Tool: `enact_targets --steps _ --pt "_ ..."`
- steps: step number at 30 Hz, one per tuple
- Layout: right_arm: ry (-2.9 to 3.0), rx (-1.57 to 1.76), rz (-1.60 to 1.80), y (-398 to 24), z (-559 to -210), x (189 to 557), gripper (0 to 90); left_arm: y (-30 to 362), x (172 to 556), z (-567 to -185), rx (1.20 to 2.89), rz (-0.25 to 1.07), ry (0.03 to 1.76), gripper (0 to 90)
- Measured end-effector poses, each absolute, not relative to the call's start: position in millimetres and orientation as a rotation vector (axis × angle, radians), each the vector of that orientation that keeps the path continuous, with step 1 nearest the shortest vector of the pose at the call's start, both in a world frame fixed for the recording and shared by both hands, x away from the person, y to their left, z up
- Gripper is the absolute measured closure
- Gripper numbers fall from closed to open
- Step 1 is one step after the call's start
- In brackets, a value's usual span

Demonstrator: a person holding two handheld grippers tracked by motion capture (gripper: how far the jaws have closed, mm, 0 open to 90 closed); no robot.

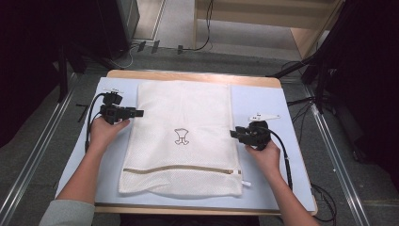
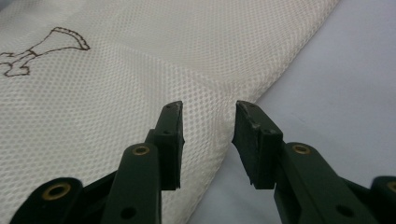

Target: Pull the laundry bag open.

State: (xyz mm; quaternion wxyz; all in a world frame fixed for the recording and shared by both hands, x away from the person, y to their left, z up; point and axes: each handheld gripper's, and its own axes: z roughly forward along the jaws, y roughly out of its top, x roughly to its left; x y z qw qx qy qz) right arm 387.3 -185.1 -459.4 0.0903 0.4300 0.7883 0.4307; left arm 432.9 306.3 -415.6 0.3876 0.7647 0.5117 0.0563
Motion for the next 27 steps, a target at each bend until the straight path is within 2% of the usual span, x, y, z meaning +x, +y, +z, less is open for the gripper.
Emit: enact_targets --steps 18,27 --pt "2.394 1.199 1.315 -197 -449 340 71.7 257 375 -390 2.018 0.072 1.104 51.1" --pt "2.469 1.179 1.281 -191 -453 325 82.4 222 354 -391 2.07 0.037 1.015 50.2"
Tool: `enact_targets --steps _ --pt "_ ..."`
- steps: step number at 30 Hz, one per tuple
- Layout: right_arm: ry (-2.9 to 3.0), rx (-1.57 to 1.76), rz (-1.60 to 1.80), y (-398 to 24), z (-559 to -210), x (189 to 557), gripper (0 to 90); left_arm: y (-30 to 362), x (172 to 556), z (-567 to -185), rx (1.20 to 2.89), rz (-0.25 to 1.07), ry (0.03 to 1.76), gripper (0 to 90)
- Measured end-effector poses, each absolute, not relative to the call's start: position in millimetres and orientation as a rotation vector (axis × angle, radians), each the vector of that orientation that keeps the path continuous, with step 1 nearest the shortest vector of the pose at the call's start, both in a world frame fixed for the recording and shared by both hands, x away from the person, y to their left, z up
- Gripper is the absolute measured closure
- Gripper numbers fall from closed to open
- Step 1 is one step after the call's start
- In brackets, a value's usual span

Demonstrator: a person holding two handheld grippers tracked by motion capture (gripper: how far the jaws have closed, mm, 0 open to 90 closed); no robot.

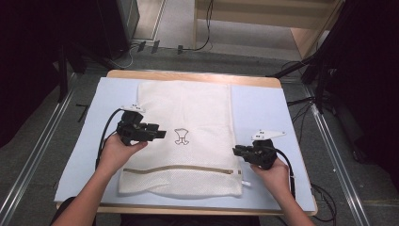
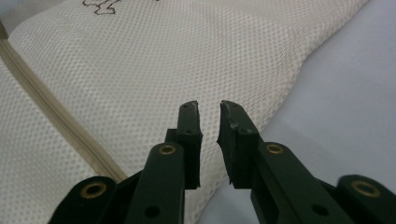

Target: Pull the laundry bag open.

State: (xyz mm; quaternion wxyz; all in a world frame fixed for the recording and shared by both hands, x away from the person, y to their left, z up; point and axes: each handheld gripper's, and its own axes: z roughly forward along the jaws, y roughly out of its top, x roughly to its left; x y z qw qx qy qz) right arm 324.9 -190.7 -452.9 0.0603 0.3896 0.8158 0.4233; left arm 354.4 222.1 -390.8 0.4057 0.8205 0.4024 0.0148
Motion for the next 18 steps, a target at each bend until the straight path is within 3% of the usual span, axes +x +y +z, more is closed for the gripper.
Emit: enact_targets --steps 6,18 --pt "2.532 1.157 1.269 -193 -455 316 90.0 199 347 -394 2.096 -0.009 0.952 49.0" --pt "2.64 1.146 1.238 -186 -470 307 90.0 161 339 -399 2.133 -0.041 0.847 49.3"
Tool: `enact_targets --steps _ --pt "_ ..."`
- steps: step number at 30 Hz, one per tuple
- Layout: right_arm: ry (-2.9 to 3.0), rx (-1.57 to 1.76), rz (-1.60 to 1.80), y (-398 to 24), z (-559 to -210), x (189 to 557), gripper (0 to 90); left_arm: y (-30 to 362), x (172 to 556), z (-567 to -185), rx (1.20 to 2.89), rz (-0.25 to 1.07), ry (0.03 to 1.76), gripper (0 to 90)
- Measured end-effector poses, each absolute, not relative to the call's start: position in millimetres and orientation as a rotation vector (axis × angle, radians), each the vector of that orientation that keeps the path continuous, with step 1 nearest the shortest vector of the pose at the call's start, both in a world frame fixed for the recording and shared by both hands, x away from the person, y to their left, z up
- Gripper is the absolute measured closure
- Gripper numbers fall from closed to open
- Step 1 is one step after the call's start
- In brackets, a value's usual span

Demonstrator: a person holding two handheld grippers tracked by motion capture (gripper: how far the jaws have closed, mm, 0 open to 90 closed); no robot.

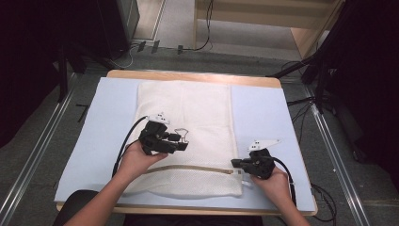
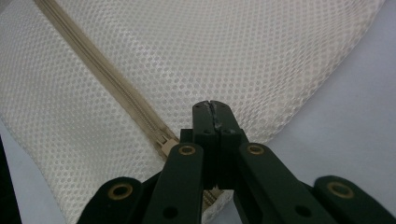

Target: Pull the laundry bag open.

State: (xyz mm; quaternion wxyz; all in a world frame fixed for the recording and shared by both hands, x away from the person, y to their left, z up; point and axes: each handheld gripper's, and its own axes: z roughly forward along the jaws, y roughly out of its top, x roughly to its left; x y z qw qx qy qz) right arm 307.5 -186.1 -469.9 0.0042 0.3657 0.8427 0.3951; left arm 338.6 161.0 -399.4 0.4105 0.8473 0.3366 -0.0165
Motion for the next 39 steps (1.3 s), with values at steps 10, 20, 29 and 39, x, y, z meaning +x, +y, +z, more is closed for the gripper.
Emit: enact_targets --steps 10,20,29,39 --pt "2.687 1.136 1.26 -186 -475 305 90.0 132 329 -411 2.166 -0.108 0.758 79.7" --pt "2.708 1.127 1.258 -185 -474 300 90.0 97 319 -431 2.241 -0.161 0.683 90.0" --pt "2.706 1.087 1.252 -186 -476 299 90.0 80 316 -457 2.305 -0.179 0.689 90.0" --pt "2.737 1.113 1.287 -186 -479 299 90.0 79 315 -467 2.289 -0.188 0.678 90.0"
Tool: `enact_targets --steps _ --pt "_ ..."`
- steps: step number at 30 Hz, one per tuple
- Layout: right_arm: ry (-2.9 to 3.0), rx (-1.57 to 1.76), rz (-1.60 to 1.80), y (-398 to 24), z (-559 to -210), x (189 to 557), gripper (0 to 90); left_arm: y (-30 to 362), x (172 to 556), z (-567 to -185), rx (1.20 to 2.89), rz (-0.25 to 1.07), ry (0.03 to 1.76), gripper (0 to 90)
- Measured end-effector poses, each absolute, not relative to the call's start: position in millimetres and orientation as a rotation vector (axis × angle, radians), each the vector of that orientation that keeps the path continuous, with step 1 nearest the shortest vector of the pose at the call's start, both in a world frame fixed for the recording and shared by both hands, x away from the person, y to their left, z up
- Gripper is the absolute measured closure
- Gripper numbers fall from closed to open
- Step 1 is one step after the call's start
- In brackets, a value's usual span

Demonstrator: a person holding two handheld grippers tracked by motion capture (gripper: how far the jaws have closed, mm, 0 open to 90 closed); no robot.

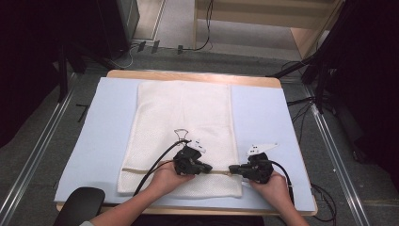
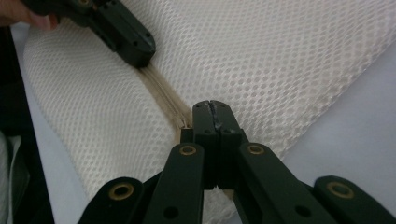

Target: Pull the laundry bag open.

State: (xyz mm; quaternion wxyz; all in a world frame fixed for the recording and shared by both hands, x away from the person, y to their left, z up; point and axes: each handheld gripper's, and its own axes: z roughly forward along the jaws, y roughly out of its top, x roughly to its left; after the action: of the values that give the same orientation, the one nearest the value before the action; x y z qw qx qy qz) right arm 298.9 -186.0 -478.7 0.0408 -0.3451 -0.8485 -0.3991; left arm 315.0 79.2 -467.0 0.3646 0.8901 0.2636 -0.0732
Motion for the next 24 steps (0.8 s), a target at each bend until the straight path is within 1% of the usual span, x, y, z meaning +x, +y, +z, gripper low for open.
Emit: enact_targets --steps 4,11,15,19,24 --pt "-2.594 -1.002 -1.213 -184 -479 296 90.0 80 316 -468 2.288 -0.198 0.675 90.0" --pt "-2.66 -1.002 -1.237 -182 -472 295 90.0 78 316 -462 2.289 -0.204 0.684 89.8" --pt "-2.685 -1.008 -1.259 -190 -471 296 90.0 76 315 -458 2.281 -0.205 0.673 87.4" --pt "-2.72 -0.976 -1.224 -188 -474 295 90.0 67 314 -453 2.268 -0.219 0.661 85.0" --pt "-2.754 -0.955 -1.225 -189 -476 294 90.0 55 314 -456 2.278 -0.232 0.662 79.8"
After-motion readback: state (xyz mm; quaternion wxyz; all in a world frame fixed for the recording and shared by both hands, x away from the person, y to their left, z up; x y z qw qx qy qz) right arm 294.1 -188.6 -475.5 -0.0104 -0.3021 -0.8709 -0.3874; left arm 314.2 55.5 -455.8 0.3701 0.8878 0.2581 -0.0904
